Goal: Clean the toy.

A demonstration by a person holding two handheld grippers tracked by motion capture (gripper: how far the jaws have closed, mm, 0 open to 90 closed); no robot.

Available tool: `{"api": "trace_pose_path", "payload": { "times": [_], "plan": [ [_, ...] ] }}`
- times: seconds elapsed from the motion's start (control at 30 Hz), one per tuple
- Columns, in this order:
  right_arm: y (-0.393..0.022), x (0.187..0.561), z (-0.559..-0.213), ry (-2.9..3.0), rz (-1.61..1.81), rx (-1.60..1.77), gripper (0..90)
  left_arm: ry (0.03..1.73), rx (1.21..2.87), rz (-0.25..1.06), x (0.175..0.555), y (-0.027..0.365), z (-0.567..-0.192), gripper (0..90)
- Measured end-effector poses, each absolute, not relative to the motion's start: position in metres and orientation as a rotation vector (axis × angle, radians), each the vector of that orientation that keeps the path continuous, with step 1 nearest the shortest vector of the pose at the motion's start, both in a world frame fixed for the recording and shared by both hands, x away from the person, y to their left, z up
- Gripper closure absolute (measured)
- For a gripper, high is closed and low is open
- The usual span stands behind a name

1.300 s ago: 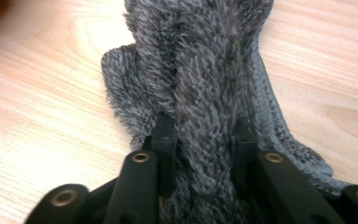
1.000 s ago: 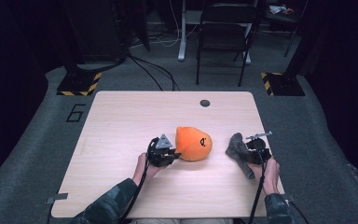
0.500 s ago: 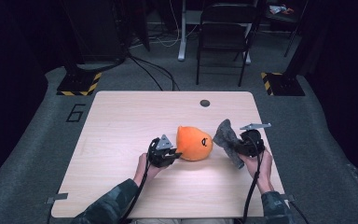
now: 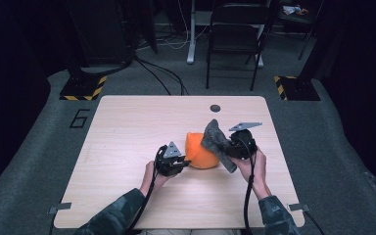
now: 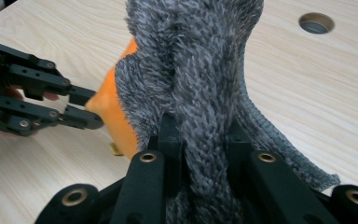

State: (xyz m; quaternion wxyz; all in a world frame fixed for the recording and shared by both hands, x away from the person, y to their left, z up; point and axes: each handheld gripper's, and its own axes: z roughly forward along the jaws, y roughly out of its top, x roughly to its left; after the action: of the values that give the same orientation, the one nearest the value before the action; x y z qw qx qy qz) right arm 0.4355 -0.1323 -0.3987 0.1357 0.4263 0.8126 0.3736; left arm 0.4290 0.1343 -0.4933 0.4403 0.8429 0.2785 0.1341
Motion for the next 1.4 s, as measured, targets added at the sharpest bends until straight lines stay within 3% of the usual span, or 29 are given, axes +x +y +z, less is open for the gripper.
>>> {"api": "trace_pose_path", "payload": {
  "times": [0.6, 1.1, 1.4],
  "plan": [
    [-0.066, 0.452, -0.397, 2.425, 0.93, 1.103, 74.2, 0.614, 2.08, 0.404, 0.421, 0.124, -0.488, 77.1],
    [-0.08, 0.459, -0.41, 2.429, 0.893, 1.16, 74.2, 0.601, 2.076, 0.378, 0.421, 0.124, -0.492, 78.6],
    [-0.112, 0.463, -0.415, 2.385, 0.884, 1.275, 74.0, 0.599, 2.077, 0.37, 0.422, 0.125, -0.493, 78.5]
  ]
}}
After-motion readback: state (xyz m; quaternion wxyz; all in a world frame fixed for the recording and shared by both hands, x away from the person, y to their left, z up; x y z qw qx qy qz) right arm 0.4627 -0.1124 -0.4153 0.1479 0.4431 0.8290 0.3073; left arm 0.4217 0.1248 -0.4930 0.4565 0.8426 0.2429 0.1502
